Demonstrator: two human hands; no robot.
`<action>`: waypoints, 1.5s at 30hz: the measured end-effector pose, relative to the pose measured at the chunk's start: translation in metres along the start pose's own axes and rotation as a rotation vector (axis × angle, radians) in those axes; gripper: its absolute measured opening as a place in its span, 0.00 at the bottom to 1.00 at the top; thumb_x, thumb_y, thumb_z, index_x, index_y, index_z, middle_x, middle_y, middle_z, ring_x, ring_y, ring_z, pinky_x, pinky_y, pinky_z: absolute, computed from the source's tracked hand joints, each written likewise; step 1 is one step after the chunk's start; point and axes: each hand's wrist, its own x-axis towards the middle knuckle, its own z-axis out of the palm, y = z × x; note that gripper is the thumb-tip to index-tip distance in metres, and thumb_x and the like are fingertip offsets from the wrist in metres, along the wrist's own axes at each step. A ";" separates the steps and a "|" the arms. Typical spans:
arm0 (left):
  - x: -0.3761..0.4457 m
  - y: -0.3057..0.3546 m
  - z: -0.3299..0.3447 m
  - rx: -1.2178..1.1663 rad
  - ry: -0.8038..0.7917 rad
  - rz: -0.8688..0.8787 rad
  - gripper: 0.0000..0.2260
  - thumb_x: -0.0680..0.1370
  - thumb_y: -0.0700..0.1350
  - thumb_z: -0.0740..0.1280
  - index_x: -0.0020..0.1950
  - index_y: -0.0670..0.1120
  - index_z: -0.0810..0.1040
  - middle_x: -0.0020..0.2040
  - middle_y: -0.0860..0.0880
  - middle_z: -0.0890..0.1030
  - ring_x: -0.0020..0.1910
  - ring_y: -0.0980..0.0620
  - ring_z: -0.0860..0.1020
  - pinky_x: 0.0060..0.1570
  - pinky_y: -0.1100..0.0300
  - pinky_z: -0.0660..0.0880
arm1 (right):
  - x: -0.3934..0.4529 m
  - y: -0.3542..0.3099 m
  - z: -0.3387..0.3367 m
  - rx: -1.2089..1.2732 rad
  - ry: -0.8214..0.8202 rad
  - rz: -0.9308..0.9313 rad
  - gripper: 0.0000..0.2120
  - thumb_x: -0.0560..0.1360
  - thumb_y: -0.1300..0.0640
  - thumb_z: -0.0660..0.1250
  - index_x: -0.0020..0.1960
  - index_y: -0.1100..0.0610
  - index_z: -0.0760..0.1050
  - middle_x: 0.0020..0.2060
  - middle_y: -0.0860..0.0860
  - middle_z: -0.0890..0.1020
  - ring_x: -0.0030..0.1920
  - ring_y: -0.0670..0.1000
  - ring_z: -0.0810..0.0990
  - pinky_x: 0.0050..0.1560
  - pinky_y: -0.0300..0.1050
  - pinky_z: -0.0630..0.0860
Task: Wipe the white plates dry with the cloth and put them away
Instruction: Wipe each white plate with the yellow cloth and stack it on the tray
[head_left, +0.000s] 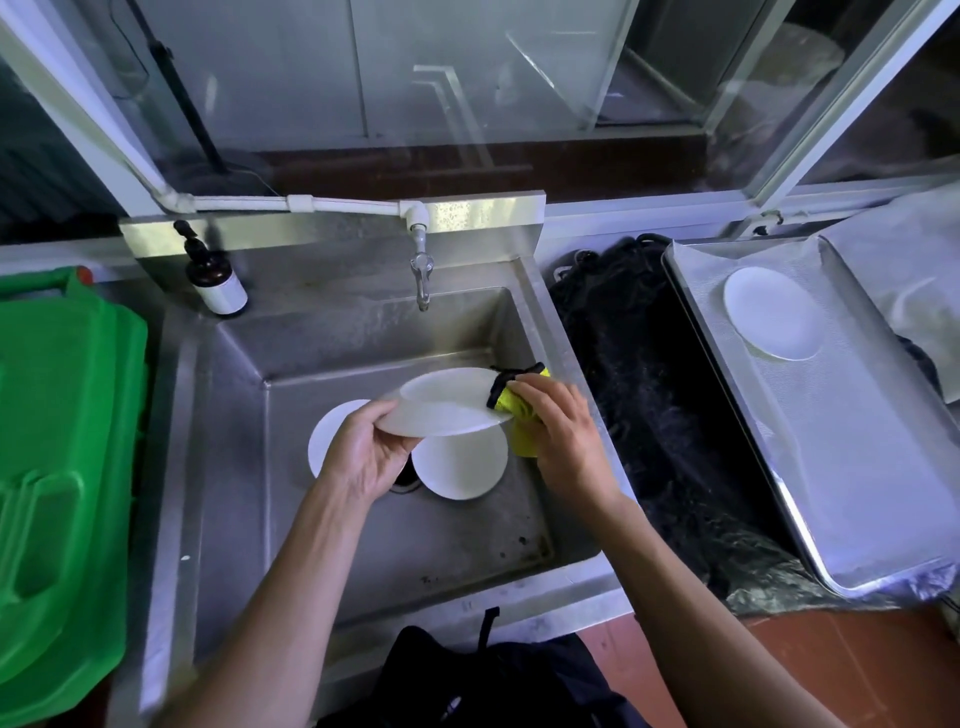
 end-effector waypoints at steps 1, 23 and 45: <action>0.001 -0.002 -0.003 0.018 -0.001 0.028 0.08 0.82 0.37 0.61 0.58 0.36 0.77 0.45 0.42 0.86 0.42 0.47 0.86 0.40 0.53 0.84 | 0.000 0.000 -0.002 0.017 -0.016 0.025 0.21 0.76 0.70 0.70 0.68 0.60 0.76 0.66 0.54 0.78 0.62 0.57 0.75 0.65 0.54 0.73; -0.019 -0.022 0.008 0.132 -0.154 0.112 0.19 0.80 0.42 0.64 0.70 0.40 0.76 0.64 0.37 0.81 0.60 0.40 0.82 0.51 0.48 0.82 | 0.022 -0.050 0.037 0.111 -0.123 0.061 0.16 0.81 0.61 0.64 0.67 0.59 0.78 0.63 0.53 0.81 0.64 0.59 0.78 0.63 0.56 0.74; -0.018 -0.046 0.032 0.074 -0.085 0.226 0.20 0.81 0.39 0.63 0.73 0.39 0.74 0.68 0.36 0.78 0.68 0.36 0.77 0.66 0.43 0.75 | -0.009 -0.053 0.042 0.104 -0.166 0.232 0.22 0.85 0.59 0.58 0.78 0.59 0.65 0.78 0.56 0.65 0.80 0.58 0.59 0.77 0.59 0.59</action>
